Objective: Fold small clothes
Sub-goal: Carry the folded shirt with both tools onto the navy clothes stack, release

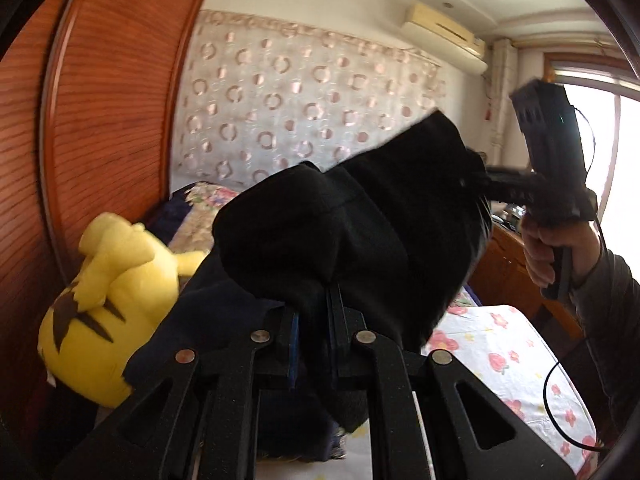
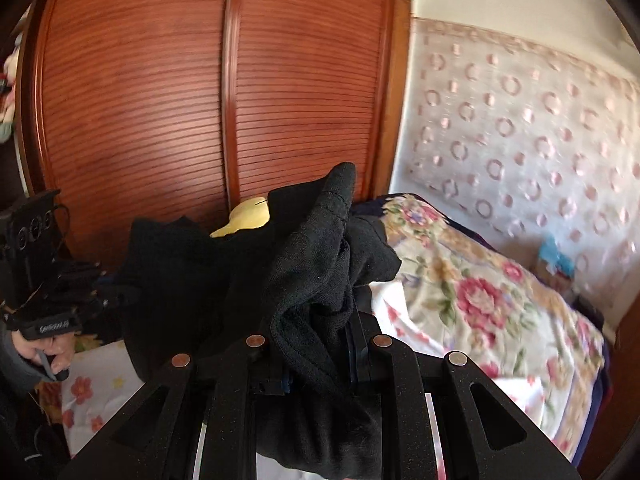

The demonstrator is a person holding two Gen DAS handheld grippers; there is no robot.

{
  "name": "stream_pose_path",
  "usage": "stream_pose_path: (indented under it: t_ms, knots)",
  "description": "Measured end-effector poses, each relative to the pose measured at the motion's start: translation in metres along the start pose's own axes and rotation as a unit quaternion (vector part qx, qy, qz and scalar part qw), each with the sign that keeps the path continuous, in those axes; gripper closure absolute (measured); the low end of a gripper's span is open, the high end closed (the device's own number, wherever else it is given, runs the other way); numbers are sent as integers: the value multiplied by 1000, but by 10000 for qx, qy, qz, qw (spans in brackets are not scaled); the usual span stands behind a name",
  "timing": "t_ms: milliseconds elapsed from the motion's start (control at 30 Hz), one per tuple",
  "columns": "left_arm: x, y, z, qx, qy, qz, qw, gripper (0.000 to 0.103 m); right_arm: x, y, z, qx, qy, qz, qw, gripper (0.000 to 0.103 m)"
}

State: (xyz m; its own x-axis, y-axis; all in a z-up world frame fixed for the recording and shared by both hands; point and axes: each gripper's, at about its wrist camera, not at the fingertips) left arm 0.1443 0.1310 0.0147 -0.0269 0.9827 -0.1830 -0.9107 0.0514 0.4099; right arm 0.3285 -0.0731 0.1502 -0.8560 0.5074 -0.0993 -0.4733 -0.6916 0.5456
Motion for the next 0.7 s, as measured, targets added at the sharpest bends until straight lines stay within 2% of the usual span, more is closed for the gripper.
stream_pose_path:
  t_ms: [233, 367, 500, 567, 600, 700]
  knots:
    - [33, 1, -34, 104, 466, 357, 9982, 91, 9, -104, 58, 419, 572, 203, 9973, 84]
    - [43, -3, -45, 345, 578, 458, 9967, 91, 15, -150, 71, 501, 578, 93, 9970, 78]
    - [45, -3, -49, 414, 521, 558, 9962, 91, 4, -154, 75, 314, 122, -440, 9985, 61]
    - [48, 3, -49, 383, 480, 554, 9966, 91, 5, -147, 71, 67, 58, -545, 9985, 59]
    - [47, 5, -49, 379, 436, 602, 9965, 91, 4, -143, 67, 6, 28, -569, 9984, 59]
    - [48, 8, -47, 391, 370, 668, 9963, 85, 12, -131, 45, -59, -156, -174, 9997, 59]
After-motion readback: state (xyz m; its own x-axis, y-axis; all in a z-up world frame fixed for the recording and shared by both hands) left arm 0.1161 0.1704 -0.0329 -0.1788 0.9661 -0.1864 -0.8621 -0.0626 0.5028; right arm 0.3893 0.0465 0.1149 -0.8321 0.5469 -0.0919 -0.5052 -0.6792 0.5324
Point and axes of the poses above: each gripper's, at about its wrist camera, not at the fingertips, and y roughly against the way its jaws point, x to its left, z to its top, and after that the axes turned 4 degrees about -y, right-handed
